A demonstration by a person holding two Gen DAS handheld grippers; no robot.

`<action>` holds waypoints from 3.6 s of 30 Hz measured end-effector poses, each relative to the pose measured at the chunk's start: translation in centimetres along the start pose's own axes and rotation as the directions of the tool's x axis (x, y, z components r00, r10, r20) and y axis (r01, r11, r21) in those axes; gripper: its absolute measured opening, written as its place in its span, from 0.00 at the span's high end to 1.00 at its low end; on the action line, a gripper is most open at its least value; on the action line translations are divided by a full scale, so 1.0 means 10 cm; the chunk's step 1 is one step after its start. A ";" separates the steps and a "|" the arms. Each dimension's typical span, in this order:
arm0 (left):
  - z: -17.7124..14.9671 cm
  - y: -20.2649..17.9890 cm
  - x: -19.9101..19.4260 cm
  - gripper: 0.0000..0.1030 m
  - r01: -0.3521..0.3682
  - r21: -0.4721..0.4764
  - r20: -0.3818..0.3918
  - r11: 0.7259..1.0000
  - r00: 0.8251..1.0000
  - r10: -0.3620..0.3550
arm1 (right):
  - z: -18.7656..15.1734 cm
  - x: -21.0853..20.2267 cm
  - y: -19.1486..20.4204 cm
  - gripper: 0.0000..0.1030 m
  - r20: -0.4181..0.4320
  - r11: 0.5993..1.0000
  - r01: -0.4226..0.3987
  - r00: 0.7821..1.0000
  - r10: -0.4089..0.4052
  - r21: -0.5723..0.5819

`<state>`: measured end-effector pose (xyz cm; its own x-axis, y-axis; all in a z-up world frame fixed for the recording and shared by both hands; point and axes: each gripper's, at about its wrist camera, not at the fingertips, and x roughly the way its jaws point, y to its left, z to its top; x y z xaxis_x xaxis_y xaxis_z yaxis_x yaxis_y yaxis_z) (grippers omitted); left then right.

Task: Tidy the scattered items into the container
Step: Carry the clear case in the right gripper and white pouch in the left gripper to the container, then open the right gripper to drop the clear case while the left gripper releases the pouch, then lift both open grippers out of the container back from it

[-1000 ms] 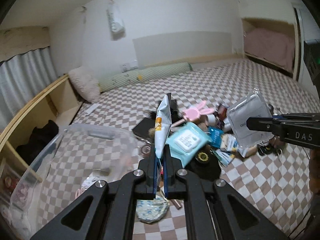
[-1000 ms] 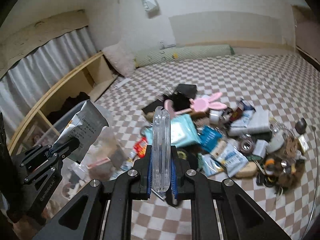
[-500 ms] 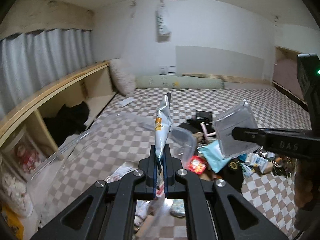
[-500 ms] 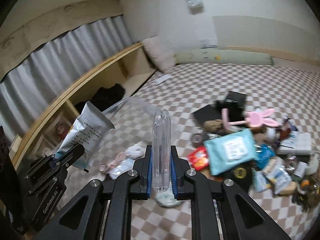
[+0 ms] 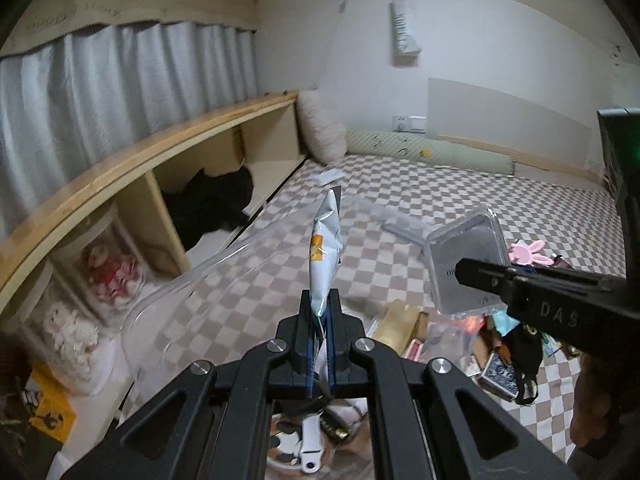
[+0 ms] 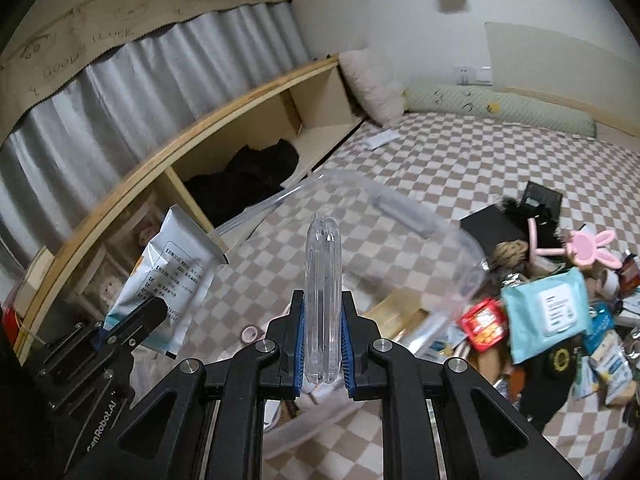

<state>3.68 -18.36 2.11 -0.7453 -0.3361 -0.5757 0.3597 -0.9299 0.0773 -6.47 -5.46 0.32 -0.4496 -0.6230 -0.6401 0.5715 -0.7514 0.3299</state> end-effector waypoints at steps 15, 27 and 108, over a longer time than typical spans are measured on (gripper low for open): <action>-0.27 0.20 0.48 0.95 -0.035 0.037 -0.198 0.999 0.979 0.042 | -0.15 0.51 0.13 0.84 -0.133 0.998 0.059 0.989 -0.063 -0.032; -0.35 0.19 0.62 0.95 -0.028 0.048 -0.266 0.998 0.963 0.040 | -0.26 0.74 0.18 0.84 -0.208 0.997 0.066 0.975 -0.075 -0.046; -0.10 -0.89 0.32 0.03 0.164 0.030 -0.150 0.986 0.976 -0.158 | -0.53 -1.15 -1.29 0.00 0.220 0.938 0.338 0.912 -0.347 0.079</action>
<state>-1.35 -11.06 -1.20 -0.6997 -0.1590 -0.6965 0.2157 -0.9764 0.0063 -5.08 12.59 -0.25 -0.7589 -0.3554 -0.5457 0.3302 -0.9322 0.1479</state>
